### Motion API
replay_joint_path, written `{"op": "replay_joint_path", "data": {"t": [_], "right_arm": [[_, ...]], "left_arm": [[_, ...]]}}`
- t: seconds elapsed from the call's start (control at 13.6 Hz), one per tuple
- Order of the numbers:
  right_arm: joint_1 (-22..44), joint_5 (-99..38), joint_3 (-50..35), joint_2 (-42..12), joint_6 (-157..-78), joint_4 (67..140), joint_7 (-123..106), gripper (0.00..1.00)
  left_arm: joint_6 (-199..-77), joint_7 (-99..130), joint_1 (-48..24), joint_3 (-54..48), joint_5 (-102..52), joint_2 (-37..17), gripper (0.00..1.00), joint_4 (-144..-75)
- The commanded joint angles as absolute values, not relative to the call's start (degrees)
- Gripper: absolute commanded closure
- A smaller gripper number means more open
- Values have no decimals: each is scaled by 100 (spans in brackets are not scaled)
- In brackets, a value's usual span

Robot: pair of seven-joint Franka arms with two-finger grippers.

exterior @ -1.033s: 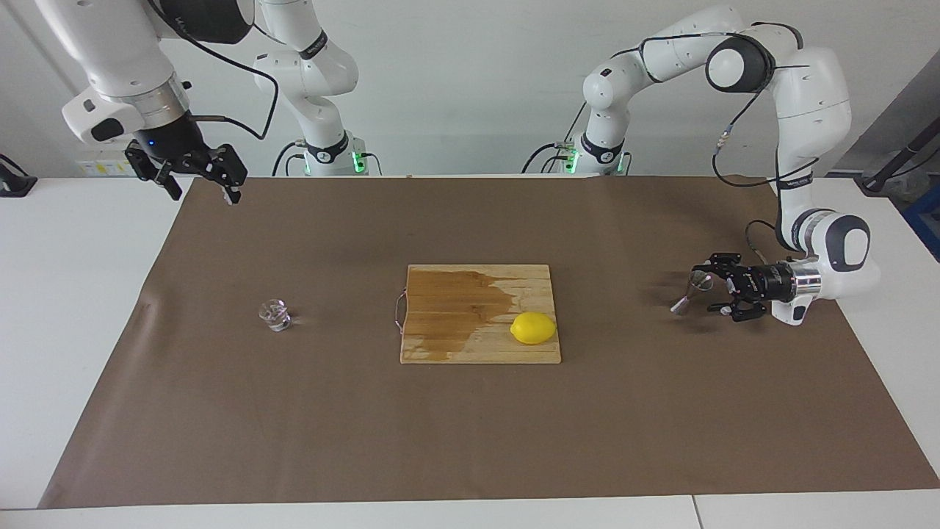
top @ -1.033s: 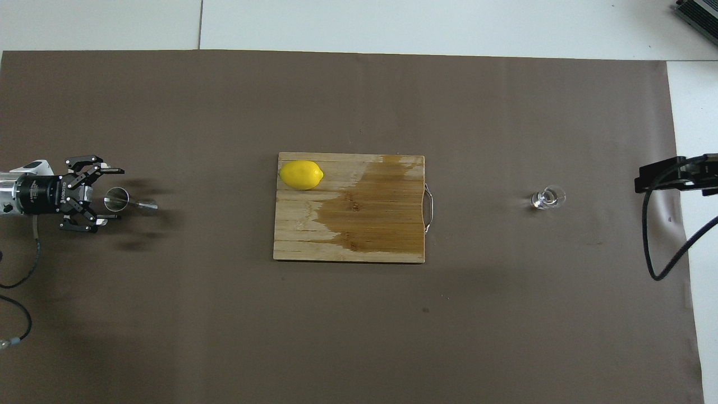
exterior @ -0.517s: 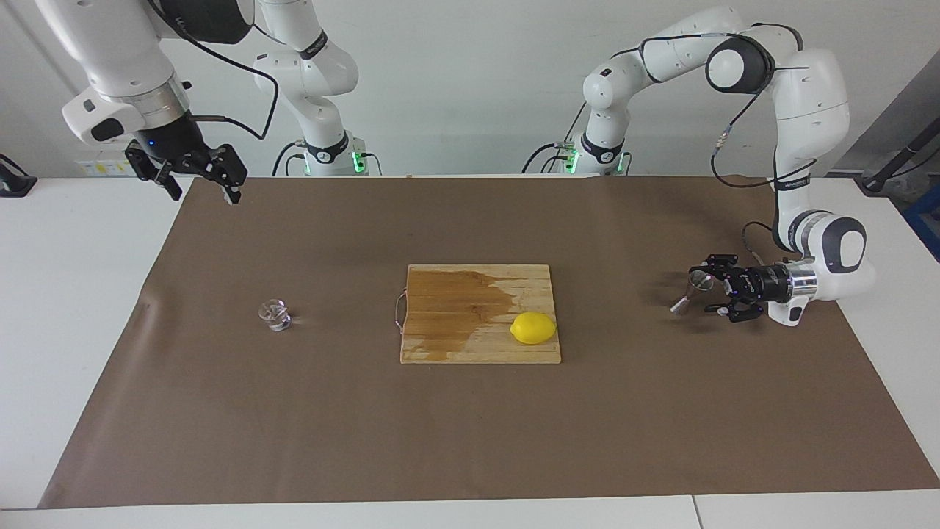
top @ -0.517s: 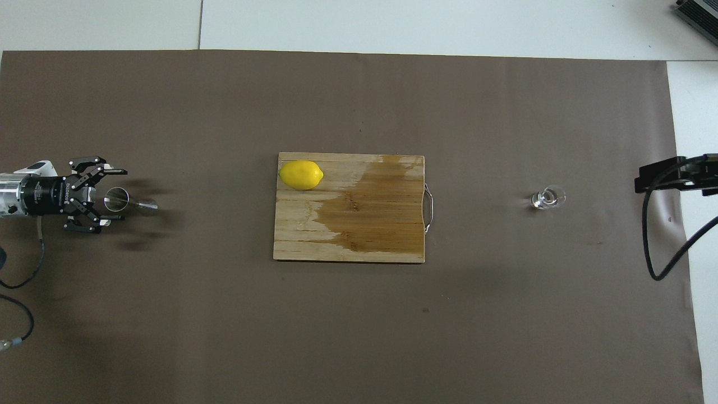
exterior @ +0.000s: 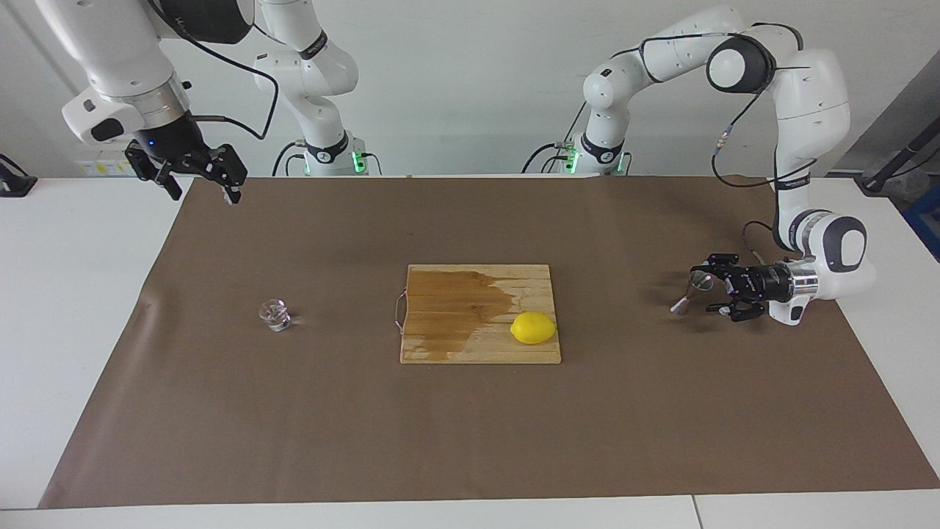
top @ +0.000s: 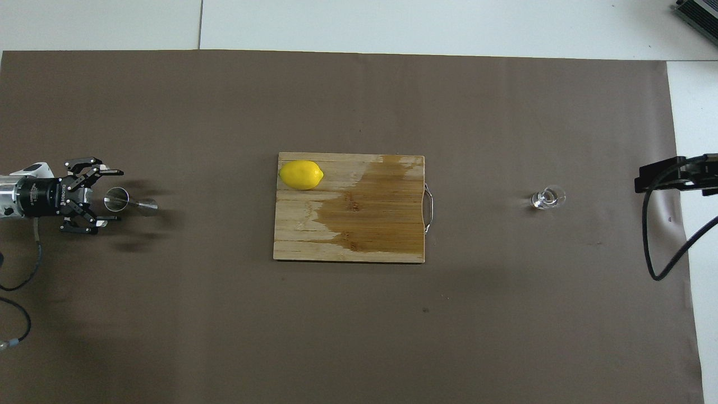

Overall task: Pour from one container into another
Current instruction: 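Close the left gripper on the small metal cup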

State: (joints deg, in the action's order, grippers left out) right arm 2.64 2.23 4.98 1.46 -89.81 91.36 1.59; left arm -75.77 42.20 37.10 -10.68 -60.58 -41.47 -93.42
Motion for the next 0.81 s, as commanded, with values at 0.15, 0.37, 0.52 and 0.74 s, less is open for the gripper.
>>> {"op": "replay_joint_path", "data": {"t": [0.15,0.37,0.52,0.74], "right_arm": [[237,176,483,176,-8991,9132,193,0],[229,176,483,176,-8991,9132,193,0],[229,176,483,176,-8991,9132,193,0],[229,176,483,176,-8991,9132,193,0]], "left_arm": [[-7471,4166,3946,-1248,-6108,-4140,0,-9431],[-7488,4140,3920,-1248,-6108,-4148,0,-9431],[-7506,3912,3911,-1248,-6108,-4148,3,-9431],[-7532,3841,3894,-1248,-6108,-4140,18,-9448]]}}
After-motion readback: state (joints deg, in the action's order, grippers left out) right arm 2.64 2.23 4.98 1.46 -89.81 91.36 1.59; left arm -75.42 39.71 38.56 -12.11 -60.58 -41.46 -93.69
